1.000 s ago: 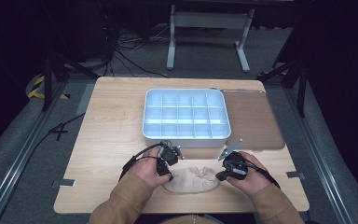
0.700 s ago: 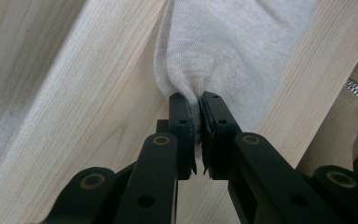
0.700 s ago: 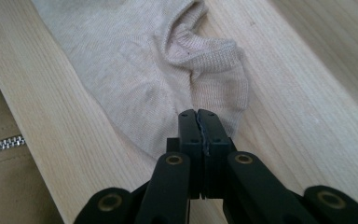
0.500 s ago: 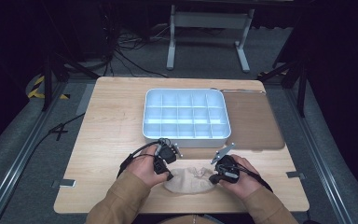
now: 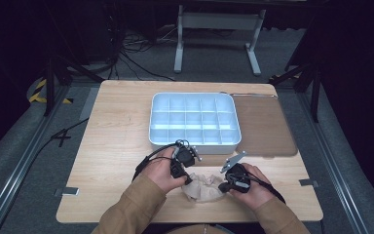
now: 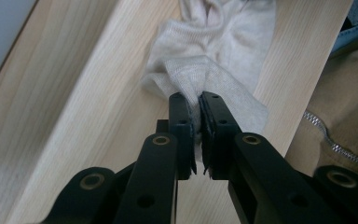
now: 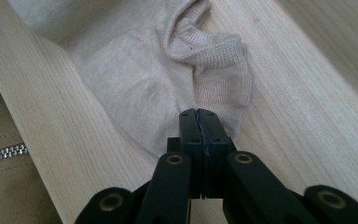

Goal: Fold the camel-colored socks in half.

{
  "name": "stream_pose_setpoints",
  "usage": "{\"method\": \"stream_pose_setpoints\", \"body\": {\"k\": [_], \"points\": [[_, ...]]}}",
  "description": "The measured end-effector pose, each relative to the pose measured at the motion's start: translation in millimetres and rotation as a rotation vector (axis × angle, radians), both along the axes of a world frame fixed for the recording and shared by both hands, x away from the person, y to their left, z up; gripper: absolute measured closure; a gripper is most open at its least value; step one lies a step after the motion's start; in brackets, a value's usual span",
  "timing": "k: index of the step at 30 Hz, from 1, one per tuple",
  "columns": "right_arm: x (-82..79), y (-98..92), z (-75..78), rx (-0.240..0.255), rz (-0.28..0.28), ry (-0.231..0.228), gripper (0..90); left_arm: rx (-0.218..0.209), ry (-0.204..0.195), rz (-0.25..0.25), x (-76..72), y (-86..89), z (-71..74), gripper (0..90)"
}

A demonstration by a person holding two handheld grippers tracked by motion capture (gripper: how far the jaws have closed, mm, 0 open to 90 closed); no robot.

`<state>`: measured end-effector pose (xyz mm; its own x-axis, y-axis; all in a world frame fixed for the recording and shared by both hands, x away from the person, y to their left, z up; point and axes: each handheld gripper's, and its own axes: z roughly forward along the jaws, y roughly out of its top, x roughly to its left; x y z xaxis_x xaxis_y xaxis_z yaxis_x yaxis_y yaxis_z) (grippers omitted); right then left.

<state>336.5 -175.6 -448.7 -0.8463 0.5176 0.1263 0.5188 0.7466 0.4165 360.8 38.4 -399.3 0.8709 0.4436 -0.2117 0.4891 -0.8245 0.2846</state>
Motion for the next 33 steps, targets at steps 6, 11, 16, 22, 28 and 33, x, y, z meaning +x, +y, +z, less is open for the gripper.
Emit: {"method": "stream_pose_setpoints", "body": {"k": [6, 11, 16, 22, 28, 33], "points": [[-0.9, 0.6, -0.1, -0.004, -0.001, -0.009, 90.0, -0.015, -0.013, -0.01, 0.2, -10.6, 2.9, 83.6], [-1.1, 0.4, 0.1, -0.005, 0.004, -0.011, 90.0, -0.024, -0.017, -0.027, 0.1, -19.9, 3.4, 83.5], [-1.2, 1.0, 0.1, -0.005, 0.003, -0.01, 90.0, -0.018, -0.015, -0.037, 2.9, -27.5, -1.1, 83.6], [-1.0, 0.4, 0.1, -0.005, 0.005, -0.011, 90.0, -0.009, -0.018, -0.026, 3.9, -35.5, -5.8, 83.5], [-2.2, 0.8, 0.2, -0.009, 0.0, -0.017, 90.0, -0.015, -0.023, -0.038, 3.9, -45.7, -6.9, 83.4], [-3.0, 0.4, -0.3, 0.0, -0.003, -0.017, 90.0, 0.001, -0.021, -0.04, 7.2, -51.8, -13.4, 83.3]]}}
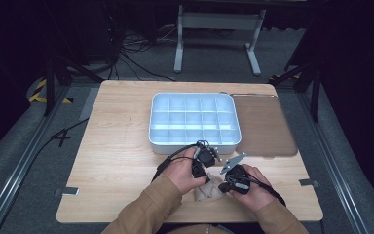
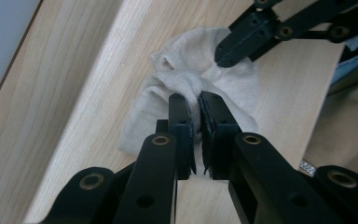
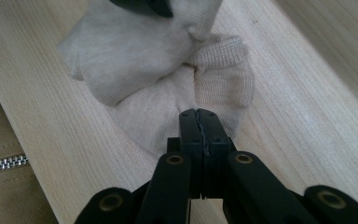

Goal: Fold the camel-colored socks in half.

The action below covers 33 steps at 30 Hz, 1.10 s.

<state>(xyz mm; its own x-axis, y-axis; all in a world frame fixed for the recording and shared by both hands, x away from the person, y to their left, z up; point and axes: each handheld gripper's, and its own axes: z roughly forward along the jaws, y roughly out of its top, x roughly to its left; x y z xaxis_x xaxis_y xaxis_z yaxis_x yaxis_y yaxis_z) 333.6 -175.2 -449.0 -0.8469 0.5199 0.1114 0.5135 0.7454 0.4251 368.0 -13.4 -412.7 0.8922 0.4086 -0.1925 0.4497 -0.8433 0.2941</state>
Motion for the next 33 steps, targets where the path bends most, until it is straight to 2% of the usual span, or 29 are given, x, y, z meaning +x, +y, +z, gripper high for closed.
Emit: {"method": "stream_pose_setpoints", "body": {"k": [6, 7, 11, 12, 14, 15, 17, 20, 21, 22, 25, 26, 30, 33], "points": [[-0.5, -0.1, 0.0, 0.0, 0.001, -0.005, 90.0, -0.029, 0.013, 0.01, 0.8, -0.4, -5.9, 82.8], [-0.3, -0.4, 0.0, 0.001, 0.001, -0.006, 90.0, -0.023, 0.023, 0.006, 1.4, 0.2, -5.2, 82.8], [0.4, -1.4, 0.0, 0.009, -0.001, -0.004, 89.9, -0.062, 0.013, 0.02, 0.3, 3.2, -7.0, 80.5], [0.3, -1.5, 0.1, 0.01, -0.007, -0.005, 89.8, -0.058, 0.015, 0.014, 0.8, 4.4, -5.9, 76.5], [-0.1, -0.9, 0.9, 0.006, -0.013, -0.007, 89.3, -0.093, 0.006, -0.001, -0.3, 7.1, -6.6, 64.0], [-0.3, -0.6, 1.5, 0.004, -0.008, -0.008, 88.0, -0.097, 0.007, -0.011, -0.4, 9.1, -5.2, 60.9], [-1.2, 0.2, 3.5, 0.0, -0.009, -0.009, 84.9, -0.129, -0.019, -0.007, -2.3, 14.0, -0.6, 53.7], [-2.0, -1.0, 11.4, 0.012, -0.008, -0.023, 84.2, -0.159, -0.058, 0.018, -5.9, 22.8, 10.3, 49.0], [-2.0, -1.7, 15.1, 0.019, -0.008, -0.027, 84.2, -0.155, -0.052, 0.032, -6.8, 25.3, 12.7, 47.8], [-2.0, -2.0, 17.7, 0.02, -0.011, -0.029, 84.4, -0.158, -0.043, 0.045, -7.5, 28.8, 15.6, 47.6], [-1.6, -3.3, 28.6, 0.03, -0.014, -0.045, 85.0, -0.16, -0.056, 0.049, -9.2, 35.2, 20.5, 48.7], [-1.9, -3.4, 32.8, 0.038, -0.016, -0.054, 85.0, -0.153, -0.068, 0.064, -10.9, 42.3, 23.8, 49.3], [-2.8, -0.5, 44.7, 0.07, -0.009, -0.074, 85.4, -0.148, -0.071, 0.099, -11.9, 55.7, 27.7, 51.0], [-3.7, 7.6, 52.3, 0.099, 0.018, -0.079, 85.3, -0.143, -0.082, 0.125, -12.6, 65.9, 28.6, 53.6]]}}
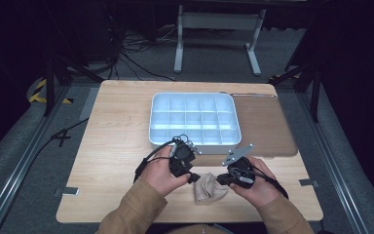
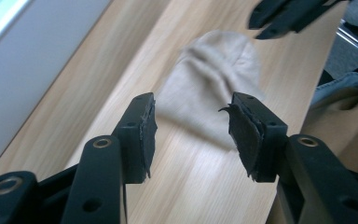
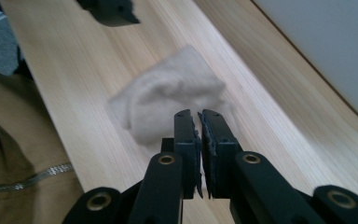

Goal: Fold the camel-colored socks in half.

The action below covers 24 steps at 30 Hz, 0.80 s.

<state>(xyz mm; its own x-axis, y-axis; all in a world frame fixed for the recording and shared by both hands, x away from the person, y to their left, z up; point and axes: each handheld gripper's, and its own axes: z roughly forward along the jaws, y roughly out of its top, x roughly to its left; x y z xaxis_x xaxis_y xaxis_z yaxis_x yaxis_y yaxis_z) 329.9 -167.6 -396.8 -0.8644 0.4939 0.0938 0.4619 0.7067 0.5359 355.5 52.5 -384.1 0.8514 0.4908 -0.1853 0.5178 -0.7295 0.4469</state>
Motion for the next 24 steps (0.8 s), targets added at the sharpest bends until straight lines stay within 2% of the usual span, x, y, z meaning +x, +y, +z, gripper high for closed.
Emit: {"method": "stream_pose_setpoints", "body": {"k": [2, 6, 11, 15, 17, 24], "points": [[0.5, 9.3, 2.8, 0.016, 0.028, -0.005, 85.5, 0.003, 0.003, 0.026, -2.0, 9.9, 0.4, 54.5], [2.6, 20.3, 4.1, 0.027, 0.046, -0.01, 85.8, 0.009, 0.015, 0.051, -4.7, 19.1, -1.2, 56.0], [6.3, 39.3, -0.8, 0.037, 0.086, -0.009, 86.6, 0.013, 0.02, 0.072, -7.1, 28.4, -3.3, 56.0], [6.8, 49.3, -5.5, 0.027, 0.104, 0.001, 86.8, 0.018, 0.026, 0.09, -8.3, 34.0, -5.8, 56.0], [7.8, 56.3, -11.1, 0.002, 0.116, 0.001, 86.9, 0.019, 0.03, 0.101, -9.0, 35.6, -7.2, 56.0], [9.5, 55.5, -15.8, -0.036, 0.113, 0.006, 88.0, 0.021, 0.04, 0.095, -8.5, 35.1, -8.9, 56.5]]}}
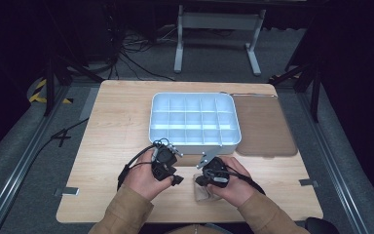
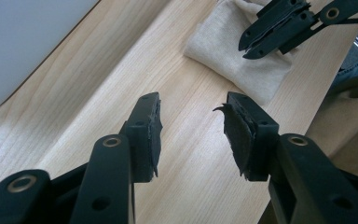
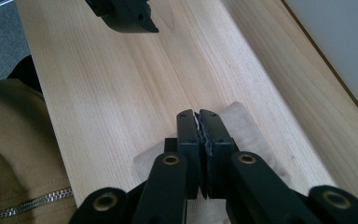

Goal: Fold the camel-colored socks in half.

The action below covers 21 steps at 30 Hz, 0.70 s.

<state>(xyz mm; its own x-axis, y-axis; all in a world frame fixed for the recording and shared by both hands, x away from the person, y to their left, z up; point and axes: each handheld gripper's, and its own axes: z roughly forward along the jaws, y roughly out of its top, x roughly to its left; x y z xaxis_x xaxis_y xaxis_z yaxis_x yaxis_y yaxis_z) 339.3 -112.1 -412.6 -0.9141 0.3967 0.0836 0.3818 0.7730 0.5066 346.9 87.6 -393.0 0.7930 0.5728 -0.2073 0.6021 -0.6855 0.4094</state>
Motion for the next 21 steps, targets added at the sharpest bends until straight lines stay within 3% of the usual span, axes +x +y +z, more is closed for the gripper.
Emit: {"method": "stream_pose_setpoints", "body": {"k": [21], "points": [[-3.5, -39.1, 1.0, -0.02, -0.102, 0.012, 86.4, 0.013, 0.004, -0.08, 12.8, -30.3, -5.5, 58.7]]}}
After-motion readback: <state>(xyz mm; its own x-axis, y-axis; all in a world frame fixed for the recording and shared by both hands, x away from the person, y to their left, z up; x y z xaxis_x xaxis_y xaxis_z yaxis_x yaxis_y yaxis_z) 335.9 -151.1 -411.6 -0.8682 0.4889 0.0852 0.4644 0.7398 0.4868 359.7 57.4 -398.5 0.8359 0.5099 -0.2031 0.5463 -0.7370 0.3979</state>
